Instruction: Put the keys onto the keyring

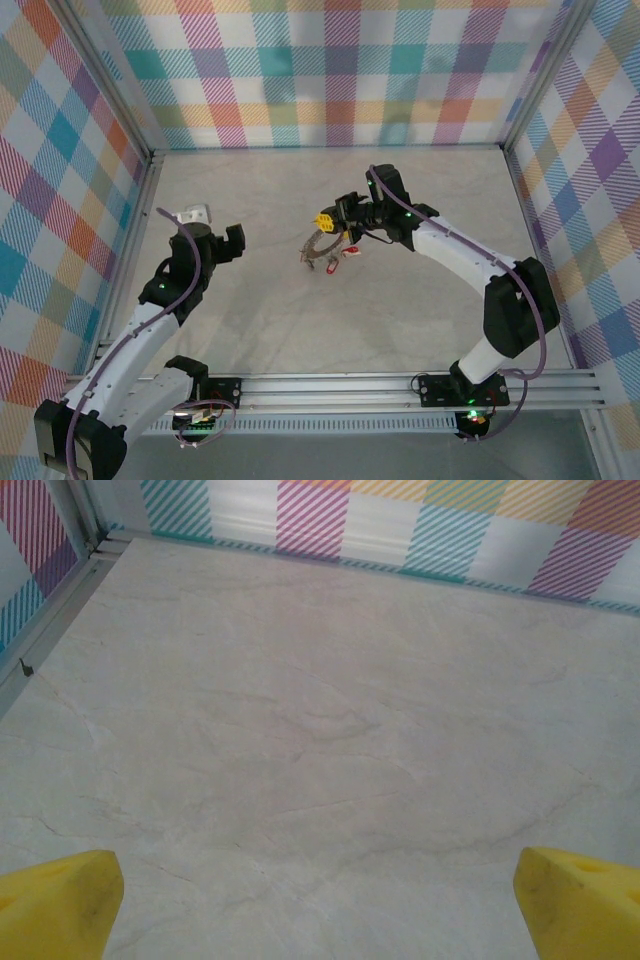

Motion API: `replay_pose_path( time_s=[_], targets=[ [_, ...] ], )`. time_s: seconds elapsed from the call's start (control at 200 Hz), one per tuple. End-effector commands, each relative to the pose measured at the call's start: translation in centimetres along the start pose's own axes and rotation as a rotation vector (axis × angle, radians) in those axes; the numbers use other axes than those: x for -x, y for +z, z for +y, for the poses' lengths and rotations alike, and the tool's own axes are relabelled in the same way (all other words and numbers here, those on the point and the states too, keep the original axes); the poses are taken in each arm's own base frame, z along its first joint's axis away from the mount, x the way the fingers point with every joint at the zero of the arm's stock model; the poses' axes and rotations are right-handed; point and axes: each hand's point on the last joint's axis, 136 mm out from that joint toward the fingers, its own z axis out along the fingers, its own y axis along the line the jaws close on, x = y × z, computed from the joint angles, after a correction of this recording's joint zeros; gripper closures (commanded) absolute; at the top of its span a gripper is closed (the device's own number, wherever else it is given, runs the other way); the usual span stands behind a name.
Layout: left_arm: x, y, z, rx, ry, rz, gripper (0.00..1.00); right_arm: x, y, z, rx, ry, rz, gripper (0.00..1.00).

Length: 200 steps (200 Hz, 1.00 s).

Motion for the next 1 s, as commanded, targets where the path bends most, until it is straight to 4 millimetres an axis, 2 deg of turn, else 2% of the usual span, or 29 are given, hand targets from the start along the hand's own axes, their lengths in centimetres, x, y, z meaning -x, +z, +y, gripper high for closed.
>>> replay_pose_path(
  time_s=[0.0, 0.16, 0.29, 0.485, 0.62, 0.84, 0.995],
  targets=[
    [-0.9, 0.0, 0.6, 0.012, -0.018, 0.014, 0.00, 0.7, 0.0, 0.5, -0.002, -0.010, -0.003, 1.00],
    [-1.3, 0.1, 0.8, 0.014, -0.023, 0.015, 0.00, 1.4, 0.8, -0.1, -0.027, -0.031, 0.020, 1.00],
    [-1.6, -0.1, 1.1, 0.022, -0.023, 0.013, 0.00, 0.6, 1.1, -0.8, -0.043, -0.071, 0.083, 1.00],
    [-1.9, -0.1, 1.2, 0.024, -0.014, 0.018, 0.00, 0.3, -0.2, -4.9, -0.105, -0.066, 0.084, 1.00],
    [-2.1, 0.2, 1.1, 0.019, -0.036, 0.020, 0.00, -0.4, -0.2, -7.9, -0.157, -0.084, 0.163, 1.00],
    [-2.5, 1.1, 0.8, 0.020, -0.062, 0.039, 0.00, -1.8, -1.4, -10.8, -0.206, -0.188, 0.244, 1.00],
    [-3.0, 1.7, 0.8, 0.030, -0.069, 0.055, 0.00, -1.5, -1.8, -14.1, -0.265, -0.230, 0.264, 1.00]
  ],
)
